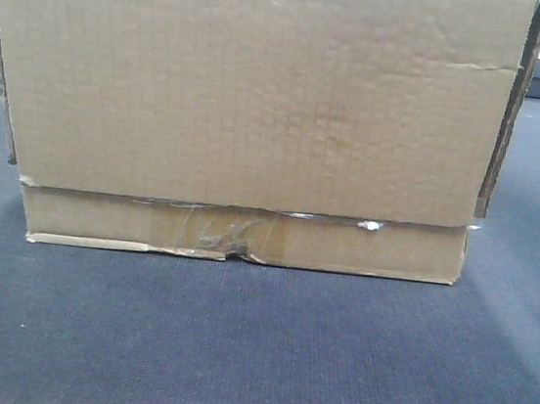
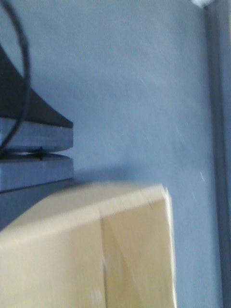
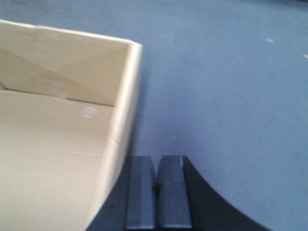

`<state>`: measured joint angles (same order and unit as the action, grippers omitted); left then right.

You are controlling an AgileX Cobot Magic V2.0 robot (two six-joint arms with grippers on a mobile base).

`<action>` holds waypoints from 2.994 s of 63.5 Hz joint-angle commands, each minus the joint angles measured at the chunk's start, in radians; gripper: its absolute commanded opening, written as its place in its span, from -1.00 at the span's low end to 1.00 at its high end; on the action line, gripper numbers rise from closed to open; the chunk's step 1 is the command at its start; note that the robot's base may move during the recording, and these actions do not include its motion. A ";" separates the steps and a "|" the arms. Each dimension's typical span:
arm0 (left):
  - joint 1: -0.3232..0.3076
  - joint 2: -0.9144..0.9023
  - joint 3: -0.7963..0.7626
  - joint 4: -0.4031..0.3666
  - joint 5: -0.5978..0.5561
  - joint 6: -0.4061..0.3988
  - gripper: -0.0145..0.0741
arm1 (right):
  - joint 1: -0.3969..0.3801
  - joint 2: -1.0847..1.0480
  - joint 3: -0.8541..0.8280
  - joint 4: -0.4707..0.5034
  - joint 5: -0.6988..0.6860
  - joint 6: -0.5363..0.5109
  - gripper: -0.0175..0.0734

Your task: Grab carton from right shelf to conveyor

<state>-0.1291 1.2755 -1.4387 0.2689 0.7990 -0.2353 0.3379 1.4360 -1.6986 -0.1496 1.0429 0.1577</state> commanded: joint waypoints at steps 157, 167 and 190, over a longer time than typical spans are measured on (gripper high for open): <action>0.181 -1.276 1.439 -0.240 -0.776 0.208 -0.64 | -0.177 -1.333 1.231 -0.028 -0.664 0.009 -0.77; 0.181 -1.276 1.439 -0.258 -0.730 0.208 -0.64 | -0.177 -1.333 1.231 -0.028 -0.666 0.009 -0.77; 0.181 -1.276 1.439 -0.258 -0.726 0.208 -0.64 | -0.177 -1.333 1.231 -0.028 -0.670 0.009 -0.77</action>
<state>0.0509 0.0060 0.0012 0.0152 0.0832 -0.0280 0.1643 0.1063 -0.4682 -0.1675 0.3976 0.1681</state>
